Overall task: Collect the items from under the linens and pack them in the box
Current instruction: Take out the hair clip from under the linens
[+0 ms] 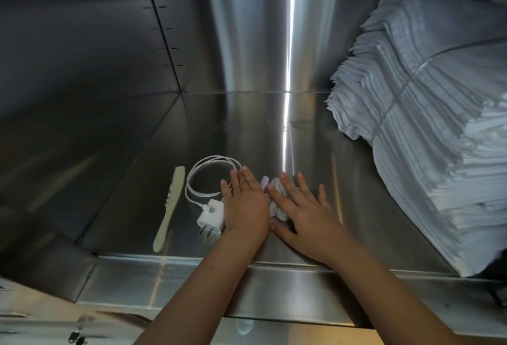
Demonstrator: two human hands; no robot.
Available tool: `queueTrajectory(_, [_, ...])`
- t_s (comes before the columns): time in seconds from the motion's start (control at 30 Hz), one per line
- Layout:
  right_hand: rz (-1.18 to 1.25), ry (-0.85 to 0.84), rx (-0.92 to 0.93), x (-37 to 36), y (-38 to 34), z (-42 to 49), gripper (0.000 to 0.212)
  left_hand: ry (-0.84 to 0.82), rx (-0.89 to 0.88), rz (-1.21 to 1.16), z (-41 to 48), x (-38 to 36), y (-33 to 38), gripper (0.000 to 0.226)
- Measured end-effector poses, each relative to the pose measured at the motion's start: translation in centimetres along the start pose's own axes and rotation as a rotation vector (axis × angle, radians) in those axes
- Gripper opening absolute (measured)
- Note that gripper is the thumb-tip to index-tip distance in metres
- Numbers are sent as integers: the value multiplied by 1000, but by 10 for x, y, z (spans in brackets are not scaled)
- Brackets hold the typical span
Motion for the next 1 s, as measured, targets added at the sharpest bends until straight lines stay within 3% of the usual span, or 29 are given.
queueTrajectory(0.2, [25, -15, -2, -2, 1, 1, 68, -37, -27, 141, 3, -2, -5, 57])
queueTrajectory(0.37, [19, -29, 8, 2, 0, 0, 69, 59, -97, 143, -7, 8, -5, 56])
queueTrajectory(0.53, [40, 5, 13, 14, 0, -8, 69, 137, -29, 157, -31, 27, -14, 57])
queueTrajectory(0.73, [24, 88, -26, 34, 8, -32, 66, 500, -120, 117, -81, 65, 13, 33])
queueTrajectory(0.83, [9, 89, -27, 40, 10, -47, 65, 460, -162, 62, -94, 56, 31, 44])
queueTrajectory(1.0, [-12, 88, -88, 46, 22, -73, 63, 426, -279, 8, -105, 45, 60, 44])
Point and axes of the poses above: each hand's wrist, its own z-axis towards the middle knuckle, its own x-axis out of the back of the hand, y = z × x, the point moved 9 cm from there along z, towards the middle knuckle, and after that the axes turned 11 degrees about -x, right-handed, at the moved point
